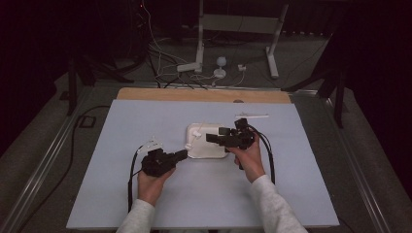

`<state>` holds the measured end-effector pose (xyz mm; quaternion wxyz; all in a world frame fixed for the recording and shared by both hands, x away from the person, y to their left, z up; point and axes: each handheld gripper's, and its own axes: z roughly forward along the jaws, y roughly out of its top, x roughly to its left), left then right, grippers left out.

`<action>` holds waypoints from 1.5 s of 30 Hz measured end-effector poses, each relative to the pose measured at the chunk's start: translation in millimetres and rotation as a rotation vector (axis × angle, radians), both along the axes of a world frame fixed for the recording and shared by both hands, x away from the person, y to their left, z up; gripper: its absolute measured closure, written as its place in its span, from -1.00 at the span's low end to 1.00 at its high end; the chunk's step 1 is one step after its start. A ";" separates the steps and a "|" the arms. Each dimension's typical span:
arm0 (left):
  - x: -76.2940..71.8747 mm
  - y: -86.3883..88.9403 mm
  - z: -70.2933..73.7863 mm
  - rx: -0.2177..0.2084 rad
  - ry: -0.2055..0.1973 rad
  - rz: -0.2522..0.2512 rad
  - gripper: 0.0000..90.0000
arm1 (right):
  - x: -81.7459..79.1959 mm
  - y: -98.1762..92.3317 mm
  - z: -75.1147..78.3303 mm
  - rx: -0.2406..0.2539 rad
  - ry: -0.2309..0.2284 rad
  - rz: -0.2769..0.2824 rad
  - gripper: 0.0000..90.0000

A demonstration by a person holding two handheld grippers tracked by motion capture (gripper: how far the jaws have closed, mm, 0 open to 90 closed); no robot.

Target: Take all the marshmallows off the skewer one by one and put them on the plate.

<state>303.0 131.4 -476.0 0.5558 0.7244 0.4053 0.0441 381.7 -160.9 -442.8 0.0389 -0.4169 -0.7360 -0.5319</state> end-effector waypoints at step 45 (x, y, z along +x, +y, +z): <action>-4.3 -10.8 0.6 0.000 -0.054 -0.107 1.00 | 1.9 7.4 27.2 0.094 -0.004 0.076 0.75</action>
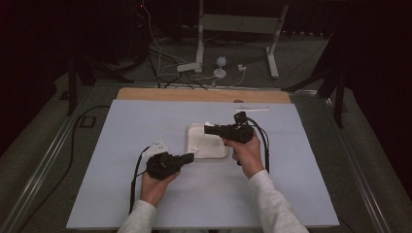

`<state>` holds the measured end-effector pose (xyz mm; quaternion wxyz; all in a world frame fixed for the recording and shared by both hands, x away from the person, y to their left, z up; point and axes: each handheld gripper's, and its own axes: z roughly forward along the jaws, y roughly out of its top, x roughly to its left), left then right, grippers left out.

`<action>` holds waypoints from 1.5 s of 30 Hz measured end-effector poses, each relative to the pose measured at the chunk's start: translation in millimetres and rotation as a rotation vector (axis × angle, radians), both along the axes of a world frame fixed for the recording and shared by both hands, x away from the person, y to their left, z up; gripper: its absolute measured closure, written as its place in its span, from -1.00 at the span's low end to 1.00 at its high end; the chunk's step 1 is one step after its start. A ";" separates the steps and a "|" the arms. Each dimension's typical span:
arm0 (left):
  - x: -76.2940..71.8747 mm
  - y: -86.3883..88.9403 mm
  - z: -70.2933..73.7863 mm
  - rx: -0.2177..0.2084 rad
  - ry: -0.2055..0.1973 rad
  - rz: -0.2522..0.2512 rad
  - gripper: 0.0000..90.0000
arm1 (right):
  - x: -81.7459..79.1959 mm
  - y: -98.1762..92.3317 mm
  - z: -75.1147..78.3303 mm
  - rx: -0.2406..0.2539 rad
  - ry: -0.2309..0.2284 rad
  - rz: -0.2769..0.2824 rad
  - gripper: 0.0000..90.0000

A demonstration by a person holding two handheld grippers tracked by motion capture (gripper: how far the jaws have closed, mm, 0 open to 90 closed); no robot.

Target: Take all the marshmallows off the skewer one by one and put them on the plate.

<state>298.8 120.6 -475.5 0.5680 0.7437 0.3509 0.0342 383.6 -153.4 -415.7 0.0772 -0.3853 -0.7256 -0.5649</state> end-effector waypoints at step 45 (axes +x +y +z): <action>3.8 14.0 -2.1 -0.004 0.024 0.073 1.00 | 3.2 -14.9 -26.5 -0.167 -0.018 -0.127 0.71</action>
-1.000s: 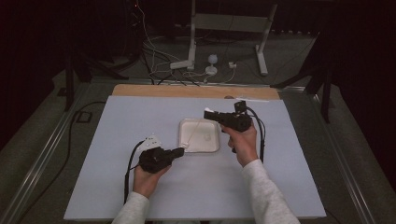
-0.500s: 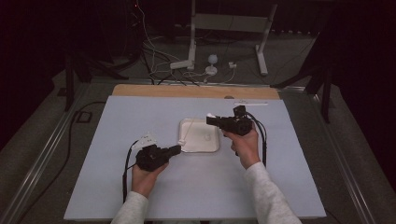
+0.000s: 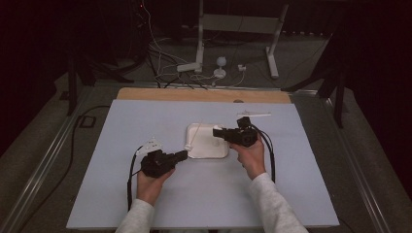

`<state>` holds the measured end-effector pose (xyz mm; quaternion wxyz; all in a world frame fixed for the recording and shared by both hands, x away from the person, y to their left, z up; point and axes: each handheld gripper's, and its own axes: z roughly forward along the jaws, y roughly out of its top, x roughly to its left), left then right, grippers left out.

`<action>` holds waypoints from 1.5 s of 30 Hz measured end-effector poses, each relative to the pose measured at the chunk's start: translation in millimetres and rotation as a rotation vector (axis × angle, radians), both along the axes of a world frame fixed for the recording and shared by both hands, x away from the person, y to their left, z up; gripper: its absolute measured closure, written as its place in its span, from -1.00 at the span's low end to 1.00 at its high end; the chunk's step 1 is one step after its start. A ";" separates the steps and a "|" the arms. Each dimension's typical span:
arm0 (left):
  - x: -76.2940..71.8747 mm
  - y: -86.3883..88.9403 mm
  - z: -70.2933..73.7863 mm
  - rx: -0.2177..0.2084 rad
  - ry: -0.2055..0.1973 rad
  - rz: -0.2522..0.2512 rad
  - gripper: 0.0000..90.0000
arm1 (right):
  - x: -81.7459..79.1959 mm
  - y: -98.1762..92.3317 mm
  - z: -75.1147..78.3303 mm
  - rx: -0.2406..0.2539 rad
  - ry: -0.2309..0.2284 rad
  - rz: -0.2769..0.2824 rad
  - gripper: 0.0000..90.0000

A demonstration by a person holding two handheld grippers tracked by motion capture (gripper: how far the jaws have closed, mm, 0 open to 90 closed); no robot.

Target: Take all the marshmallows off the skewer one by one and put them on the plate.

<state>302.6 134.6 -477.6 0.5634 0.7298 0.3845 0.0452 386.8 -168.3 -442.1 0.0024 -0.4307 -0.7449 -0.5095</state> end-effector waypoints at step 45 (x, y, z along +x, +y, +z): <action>0.4 -1.6 -0.9 -0.008 0.007 0.005 1.00 | -10.0 15.5 -20.1 -0.034 0.052 0.013 -0.48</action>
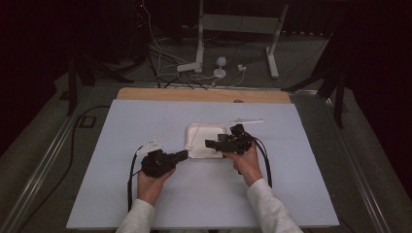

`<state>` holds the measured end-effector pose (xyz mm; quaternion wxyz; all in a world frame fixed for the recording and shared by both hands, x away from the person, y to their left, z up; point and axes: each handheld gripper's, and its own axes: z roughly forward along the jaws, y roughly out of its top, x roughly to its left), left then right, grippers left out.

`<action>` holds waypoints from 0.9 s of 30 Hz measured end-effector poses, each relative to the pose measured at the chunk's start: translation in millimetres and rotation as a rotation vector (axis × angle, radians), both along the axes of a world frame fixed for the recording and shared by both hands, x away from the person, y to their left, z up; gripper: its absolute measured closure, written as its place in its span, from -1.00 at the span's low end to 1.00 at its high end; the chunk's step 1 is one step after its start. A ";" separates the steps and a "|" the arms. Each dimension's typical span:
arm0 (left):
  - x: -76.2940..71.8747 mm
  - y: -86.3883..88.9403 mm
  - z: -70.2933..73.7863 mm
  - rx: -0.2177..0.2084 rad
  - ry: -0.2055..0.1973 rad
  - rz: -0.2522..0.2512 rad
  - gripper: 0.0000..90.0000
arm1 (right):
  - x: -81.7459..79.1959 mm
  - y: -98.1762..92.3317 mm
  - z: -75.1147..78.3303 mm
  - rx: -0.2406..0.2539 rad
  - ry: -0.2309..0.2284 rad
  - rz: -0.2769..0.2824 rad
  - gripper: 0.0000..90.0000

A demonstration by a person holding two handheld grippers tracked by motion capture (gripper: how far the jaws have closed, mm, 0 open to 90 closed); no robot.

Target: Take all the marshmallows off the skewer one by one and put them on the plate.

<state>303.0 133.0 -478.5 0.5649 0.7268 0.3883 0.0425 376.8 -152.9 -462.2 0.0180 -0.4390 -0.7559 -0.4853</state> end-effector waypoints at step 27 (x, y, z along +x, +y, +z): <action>0.9 -4.7 -2.0 -0.043 0.015 -0.062 1.00 | -12.2 31.3 5.3 0.176 0.069 0.259 0.35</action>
